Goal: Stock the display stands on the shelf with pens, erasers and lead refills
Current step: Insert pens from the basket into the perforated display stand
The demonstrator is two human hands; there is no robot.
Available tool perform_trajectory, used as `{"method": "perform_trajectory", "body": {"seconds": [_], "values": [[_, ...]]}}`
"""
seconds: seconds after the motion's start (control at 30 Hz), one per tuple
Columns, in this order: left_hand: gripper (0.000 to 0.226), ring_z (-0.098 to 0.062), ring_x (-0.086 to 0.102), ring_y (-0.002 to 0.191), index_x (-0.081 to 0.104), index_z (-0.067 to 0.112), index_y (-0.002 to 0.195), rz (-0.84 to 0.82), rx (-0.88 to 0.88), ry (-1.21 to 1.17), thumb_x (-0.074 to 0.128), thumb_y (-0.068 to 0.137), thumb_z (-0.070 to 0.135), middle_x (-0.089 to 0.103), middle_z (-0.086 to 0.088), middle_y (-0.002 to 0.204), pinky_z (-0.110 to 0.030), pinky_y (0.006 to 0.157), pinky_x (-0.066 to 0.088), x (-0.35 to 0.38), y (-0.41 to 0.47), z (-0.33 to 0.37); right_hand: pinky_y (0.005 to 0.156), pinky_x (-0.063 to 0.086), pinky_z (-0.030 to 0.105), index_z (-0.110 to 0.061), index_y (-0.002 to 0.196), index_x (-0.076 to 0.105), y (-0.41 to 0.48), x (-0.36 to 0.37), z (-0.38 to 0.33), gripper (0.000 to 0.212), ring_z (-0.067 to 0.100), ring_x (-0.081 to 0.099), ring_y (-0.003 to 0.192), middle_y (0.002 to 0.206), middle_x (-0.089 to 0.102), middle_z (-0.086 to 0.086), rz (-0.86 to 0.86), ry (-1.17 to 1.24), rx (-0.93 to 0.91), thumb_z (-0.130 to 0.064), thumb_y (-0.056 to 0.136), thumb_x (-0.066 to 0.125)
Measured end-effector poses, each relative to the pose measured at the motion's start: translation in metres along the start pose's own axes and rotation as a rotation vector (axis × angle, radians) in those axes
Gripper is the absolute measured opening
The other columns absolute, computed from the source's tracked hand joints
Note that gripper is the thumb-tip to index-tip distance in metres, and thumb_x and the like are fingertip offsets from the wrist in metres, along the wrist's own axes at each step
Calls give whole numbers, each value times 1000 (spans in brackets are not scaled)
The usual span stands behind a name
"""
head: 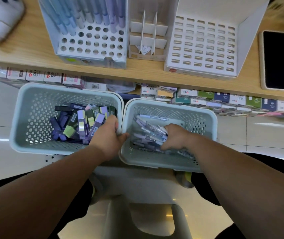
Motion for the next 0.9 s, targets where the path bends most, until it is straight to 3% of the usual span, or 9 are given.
{"method": "perform_trajectory", "body": {"seconds": [0.07,0.13,0.27,0.33,0.43,0.53,0.63,0.8,0.9], "values": [[36,-16,50,63,36,18,85,-12,-10,35,70,92,30,53,-3,73,-30,53,35,-4,-1,3,73,54,34,-15,97,60,-13,-10,-4,35,21,64,83,93,65,6,-13,-28,0,-23,74,85],[37,-19,45,61,36,20,80,6,2,79,69,90,35,49,-2,70,-33,54,33,-8,-2,5,83,55,37,-7,119,57,-27,-22,-8,53,23,62,92,108,64,10,-12,-79,10,-27,77,83],[26,-19,53,66,45,26,80,108,81,89,65,91,37,55,1,72,-29,54,34,-18,-7,19,101,46,33,-6,155,26,-58,-45,-16,94,30,49,129,149,43,15,10,-59,9,-30,81,79],[19,-18,55,65,48,27,89,135,112,16,63,93,39,58,0,71,-29,56,36,-21,-14,35,98,51,36,-7,146,38,-72,-54,-20,79,28,54,122,138,50,15,24,-42,12,-29,81,79],[27,-22,57,67,53,17,101,218,-84,-311,62,94,42,59,-5,77,-34,64,46,-19,-23,55,58,46,25,-13,94,56,-87,-65,-25,30,16,59,72,85,58,4,91,73,-33,-19,78,80],[39,-25,57,64,60,16,102,81,-347,-747,64,91,52,64,-11,85,-36,59,49,-11,-33,71,62,48,29,-11,95,61,-102,-74,-30,32,21,62,71,86,66,11,154,216,-63,-18,72,81],[26,-20,56,61,66,14,105,-124,-227,-960,63,97,39,67,-13,95,-31,50,46,-5,-43,97,66,51,30,-8,98,64,-118,-80,-40,32,23,64,73,87,70,12,201,293,-117,-14,73,82],[9,-18,55,57,65,9,97,-38,-83,-1137,58,100,14,61,-6,79,-29,49,45,-28,-57,136,53,49,22,-13,81,63,-143,-90,-58,23,10,58,52,57,63,-4,243,503,-219,2,72,77],[9,-19,56,57,63,8,97,-13,-4,-1126,56,101,13,63,-6,79,-28,49,46,-55,-70,155,52,48,21,-13,76,65,-164,-103,-73,24,12,58,56,58,63,-3,274,610,-269,8,70,74]]}}
Point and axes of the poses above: each hand's wrist, its own y-axis towards the middle knuckle, its own x-axis out of the palm, z = x × y, the point moved 3 cm from there along y, towards the middle knuckle
